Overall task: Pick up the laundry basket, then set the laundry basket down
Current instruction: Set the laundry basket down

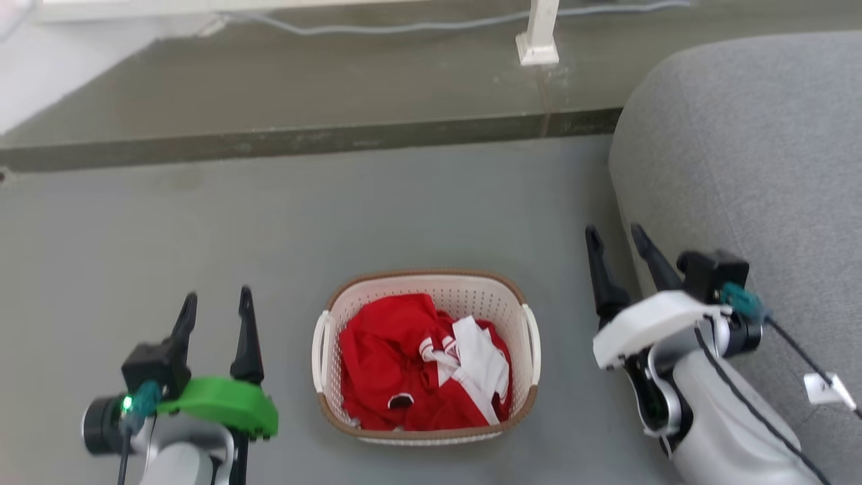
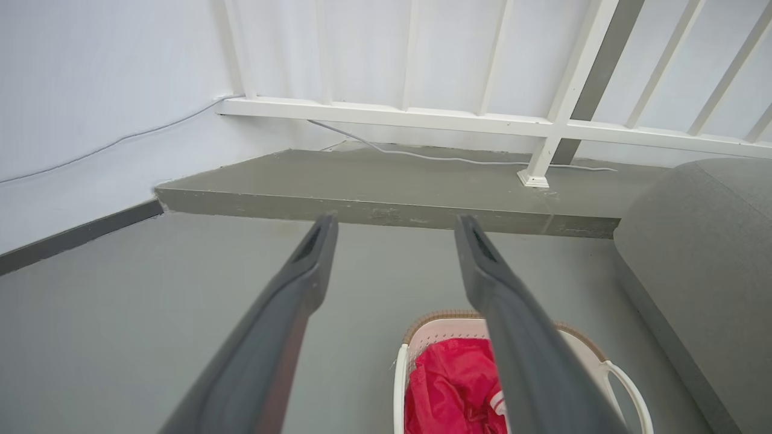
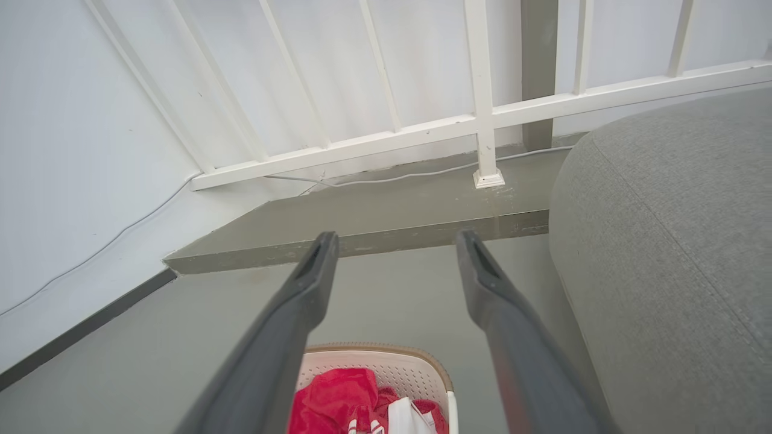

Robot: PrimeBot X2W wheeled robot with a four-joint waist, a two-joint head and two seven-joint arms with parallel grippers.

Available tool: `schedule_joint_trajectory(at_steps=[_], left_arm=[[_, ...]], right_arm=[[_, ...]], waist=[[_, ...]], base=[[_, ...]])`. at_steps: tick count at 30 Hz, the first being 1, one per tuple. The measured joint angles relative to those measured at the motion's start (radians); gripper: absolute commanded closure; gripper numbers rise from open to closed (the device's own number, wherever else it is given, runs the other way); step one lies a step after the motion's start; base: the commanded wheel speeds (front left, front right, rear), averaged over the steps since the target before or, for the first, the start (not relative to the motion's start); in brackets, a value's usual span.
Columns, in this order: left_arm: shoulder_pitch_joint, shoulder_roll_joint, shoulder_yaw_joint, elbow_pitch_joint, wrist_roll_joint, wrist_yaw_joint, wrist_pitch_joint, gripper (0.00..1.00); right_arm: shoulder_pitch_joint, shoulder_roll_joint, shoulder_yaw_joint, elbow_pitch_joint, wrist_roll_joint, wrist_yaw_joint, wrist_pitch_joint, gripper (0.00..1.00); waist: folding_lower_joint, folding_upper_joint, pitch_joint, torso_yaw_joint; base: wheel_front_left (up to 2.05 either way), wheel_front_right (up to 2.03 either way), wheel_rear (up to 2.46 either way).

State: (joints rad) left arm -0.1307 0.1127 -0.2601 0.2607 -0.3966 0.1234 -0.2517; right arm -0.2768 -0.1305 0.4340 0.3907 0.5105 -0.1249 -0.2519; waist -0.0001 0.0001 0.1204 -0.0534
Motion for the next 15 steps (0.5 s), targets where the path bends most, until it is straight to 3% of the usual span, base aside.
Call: schedule_joint_trajectory(at_steps=[15], left_arm=[[0.179, -0.019, 0.081, -0.140, 0.066, 0.000, 0.000, 0.00]], right_arm=[[0.153, 0.006, -0.073, -0.110, -0.063, 0.000, 0.000, 0.00]], waist=[[0.0000, 0.0000, -0.068, -0.011]], base=[[0.00, 0.00, 0.00]])
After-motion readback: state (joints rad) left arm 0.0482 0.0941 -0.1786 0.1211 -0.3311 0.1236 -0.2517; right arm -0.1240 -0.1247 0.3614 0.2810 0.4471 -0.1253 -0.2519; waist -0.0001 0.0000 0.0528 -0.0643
